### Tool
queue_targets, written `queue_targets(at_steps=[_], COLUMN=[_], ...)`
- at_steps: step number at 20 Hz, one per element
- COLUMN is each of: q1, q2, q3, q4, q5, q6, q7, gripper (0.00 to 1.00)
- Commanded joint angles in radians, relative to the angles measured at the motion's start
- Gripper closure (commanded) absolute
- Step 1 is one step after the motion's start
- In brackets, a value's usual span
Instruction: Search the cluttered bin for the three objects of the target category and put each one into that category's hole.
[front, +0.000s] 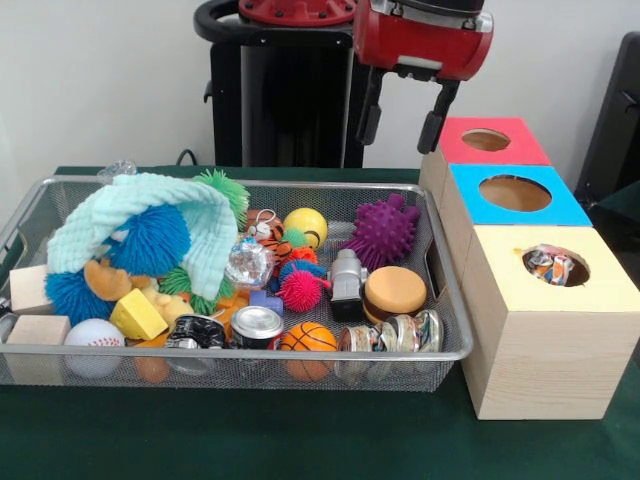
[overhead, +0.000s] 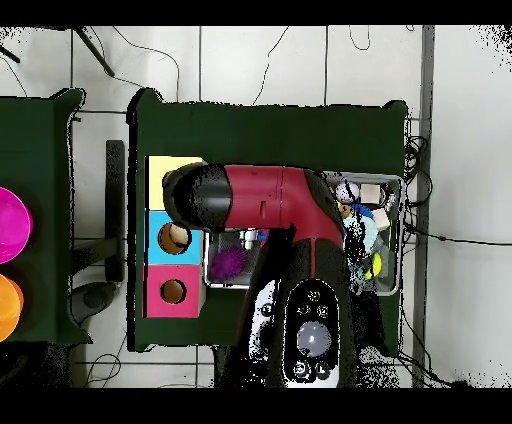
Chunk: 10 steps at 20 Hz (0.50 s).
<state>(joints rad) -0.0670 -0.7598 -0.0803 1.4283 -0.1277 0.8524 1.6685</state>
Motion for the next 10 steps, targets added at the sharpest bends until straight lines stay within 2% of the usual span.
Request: queue_targets(at_steps=[1,2,3,10], q1=[0.000,0.003,0.005,0.016], q2=[0.018,0.019,0.021,0.023], q3=[0.076,0.073,0.072,0.061], q4=[0.040,0.037,0.034,0.029], q5=[-0.035,-0.036,-0.036,-0.051], q6=[0.116,0.116,0.114,0.112], q7=[-0.025,-0.019,-0.014,-0.008], gripper=[0.00,0.00,1.00,1.00])
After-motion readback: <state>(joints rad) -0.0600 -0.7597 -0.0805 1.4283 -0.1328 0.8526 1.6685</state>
